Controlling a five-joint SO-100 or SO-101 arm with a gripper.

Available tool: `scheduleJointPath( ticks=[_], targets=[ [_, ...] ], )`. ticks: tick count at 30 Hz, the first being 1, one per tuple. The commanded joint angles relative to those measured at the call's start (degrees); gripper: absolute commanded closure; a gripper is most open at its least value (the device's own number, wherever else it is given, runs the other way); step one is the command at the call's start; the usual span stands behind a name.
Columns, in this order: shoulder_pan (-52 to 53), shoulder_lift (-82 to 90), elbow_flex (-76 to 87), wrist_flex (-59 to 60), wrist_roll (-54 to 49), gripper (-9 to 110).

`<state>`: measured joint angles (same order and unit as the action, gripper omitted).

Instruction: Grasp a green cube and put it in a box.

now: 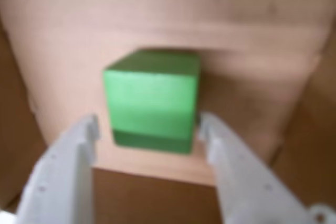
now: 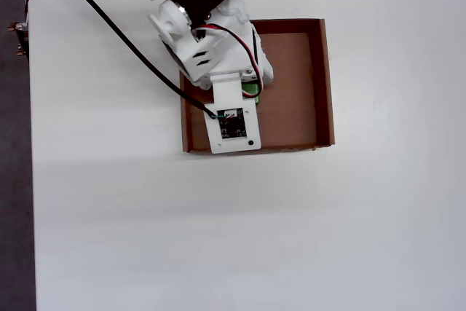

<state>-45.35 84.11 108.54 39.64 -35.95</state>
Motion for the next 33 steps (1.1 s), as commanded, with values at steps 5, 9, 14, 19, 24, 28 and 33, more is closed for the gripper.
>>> scheduleJointPath(
  ticks=[5, 9, 14, 19, 24, 28, 33],
  targets=[
    [0.9, 3.3, -8.0, 3.8, 0.2, 72],
    [1.4, 3.9, -11.2, 5.7, 0.2, 72],
    [2.6, 5.3, -15.6, 8.3, -0.2, 72],
    [4.7, 7.2, -18.5, 11.0, -0.5, 73],
    [7.6, 11.4, -18.9, 13.1, -3.8, 77],
    [10.6, 13.9, -18.6, 16.2, -7.0, 77],
    [14.9, 17.3, -17.5, 19.2, -11.8, 78]
  ],
)
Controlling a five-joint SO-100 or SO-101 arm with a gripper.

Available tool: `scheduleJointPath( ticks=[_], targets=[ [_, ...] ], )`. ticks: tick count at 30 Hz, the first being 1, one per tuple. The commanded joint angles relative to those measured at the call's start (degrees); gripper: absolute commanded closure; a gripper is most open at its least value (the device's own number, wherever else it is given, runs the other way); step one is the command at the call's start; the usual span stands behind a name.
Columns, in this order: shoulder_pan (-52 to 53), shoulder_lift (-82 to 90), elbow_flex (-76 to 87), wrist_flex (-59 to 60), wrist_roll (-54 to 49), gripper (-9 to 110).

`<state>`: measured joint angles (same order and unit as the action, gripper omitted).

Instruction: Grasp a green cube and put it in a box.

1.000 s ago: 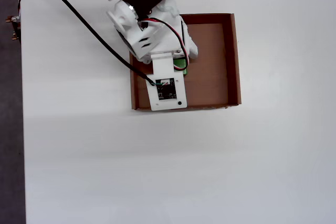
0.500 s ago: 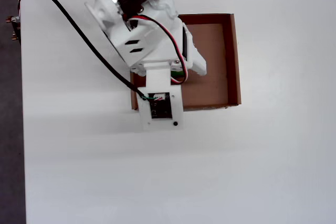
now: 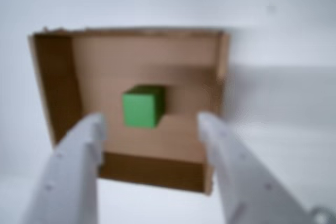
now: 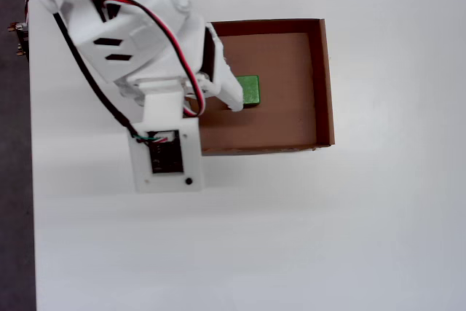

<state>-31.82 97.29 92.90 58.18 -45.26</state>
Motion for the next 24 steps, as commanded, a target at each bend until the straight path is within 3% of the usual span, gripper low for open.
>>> scheduleJointPath(
  ticks=[1, 9, 24],
  targets=[
    [2.1, 4.8, -1.5, 1.1, -3.3, 79],
    [7.4, 14.4, 8.5, -0.2, -9.8, 79],
    [13.4, 35.6, 35.7, -5.6, -12.4, 81]
  ],
)
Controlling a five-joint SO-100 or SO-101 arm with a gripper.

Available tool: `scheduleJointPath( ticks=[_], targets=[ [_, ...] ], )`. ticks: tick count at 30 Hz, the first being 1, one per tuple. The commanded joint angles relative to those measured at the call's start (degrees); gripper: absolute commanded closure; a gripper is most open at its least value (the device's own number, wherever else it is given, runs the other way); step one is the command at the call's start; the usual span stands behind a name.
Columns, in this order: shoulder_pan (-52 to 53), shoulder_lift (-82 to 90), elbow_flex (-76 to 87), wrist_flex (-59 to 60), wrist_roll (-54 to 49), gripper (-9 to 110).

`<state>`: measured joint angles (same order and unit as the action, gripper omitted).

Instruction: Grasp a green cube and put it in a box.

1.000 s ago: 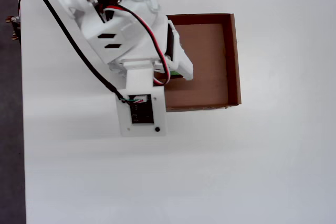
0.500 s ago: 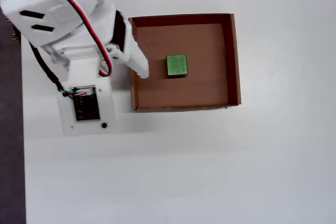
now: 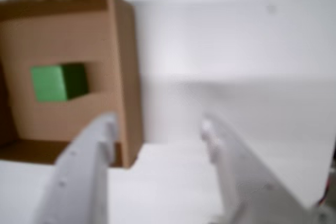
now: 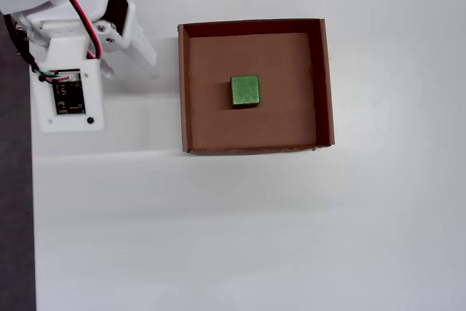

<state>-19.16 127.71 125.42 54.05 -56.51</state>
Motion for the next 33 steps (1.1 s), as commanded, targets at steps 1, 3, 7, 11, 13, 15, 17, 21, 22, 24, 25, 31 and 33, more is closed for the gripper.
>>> scheduleJointPath(
  ticks=[1, 3, 7, 11, 13, 15, 17, 21, 22, 24, 25, 31, 33],
  targets=[
    [0.9, 7.2, 5.8, -2.1, -1.2, 82],
    [1.4, 10.9, 10.5, -2.7, -1.5, 82],
    [3.1, 16.9, 18.5, -3.3, -2.1, 83],
    [6.4, 22.2, 26.0, -3.5, -4.0, 83],
    [7.6, 25.5, 30.1, -3.9, -5.0, 83],
    [8.4, 30.1, 34.7, -4.3, -5.8, 83],
    [8.7, 34.9, 38.9, -4.7, -6.2, 83],
    [9.1, 46.3, 44.6, -0.4, -6.9, 84],
    [9.1, 48.8, 44.8, 1.9, -7.2, 84],
    [9.7, 51.7, 44.8, 5.9, -7.7, 84],
    [9.8, 54.1, 44.9, 10.7, -8.3, 84],
    [11.0, 54.6, 44.9, 17.5, -7.8, 82],
    [11.0, 54.6, 44.9, 17.2, -7.8, 82]
  ],
)
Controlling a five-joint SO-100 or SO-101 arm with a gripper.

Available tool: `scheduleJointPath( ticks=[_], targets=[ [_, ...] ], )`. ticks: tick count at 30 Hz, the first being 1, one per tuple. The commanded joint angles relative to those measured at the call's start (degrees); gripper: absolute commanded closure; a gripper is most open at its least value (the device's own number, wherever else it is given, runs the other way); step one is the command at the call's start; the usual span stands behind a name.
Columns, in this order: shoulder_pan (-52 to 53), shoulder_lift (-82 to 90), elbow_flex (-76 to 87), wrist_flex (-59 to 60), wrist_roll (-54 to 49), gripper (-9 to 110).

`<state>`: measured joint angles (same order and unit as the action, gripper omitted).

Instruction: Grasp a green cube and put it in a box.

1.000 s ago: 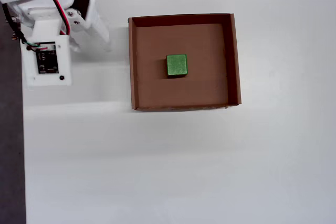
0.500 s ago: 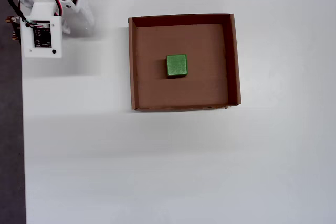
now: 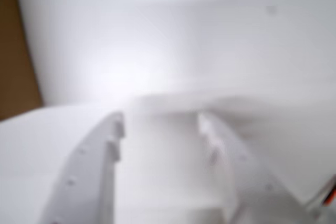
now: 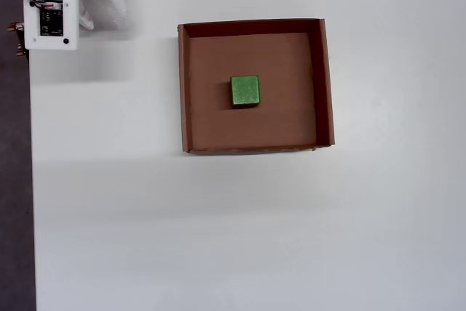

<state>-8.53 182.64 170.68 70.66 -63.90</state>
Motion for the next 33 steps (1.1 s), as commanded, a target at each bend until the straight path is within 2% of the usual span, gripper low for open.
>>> scheduleJointPath(
  ticks=[1, 3, 7, 33],
  targets=[
    [0.1, -0.4, -0.4, 0.4, -0.4, 82],
    [-0.5, -0.4, -0.4, 0.6, -0.1, 82],
    [-1.1, -0.4, -0.4, 0.0, 8.5, 79],
    [-1.1, -0.4, -0.4, 0.0, 8.5, 79]
  ],
)
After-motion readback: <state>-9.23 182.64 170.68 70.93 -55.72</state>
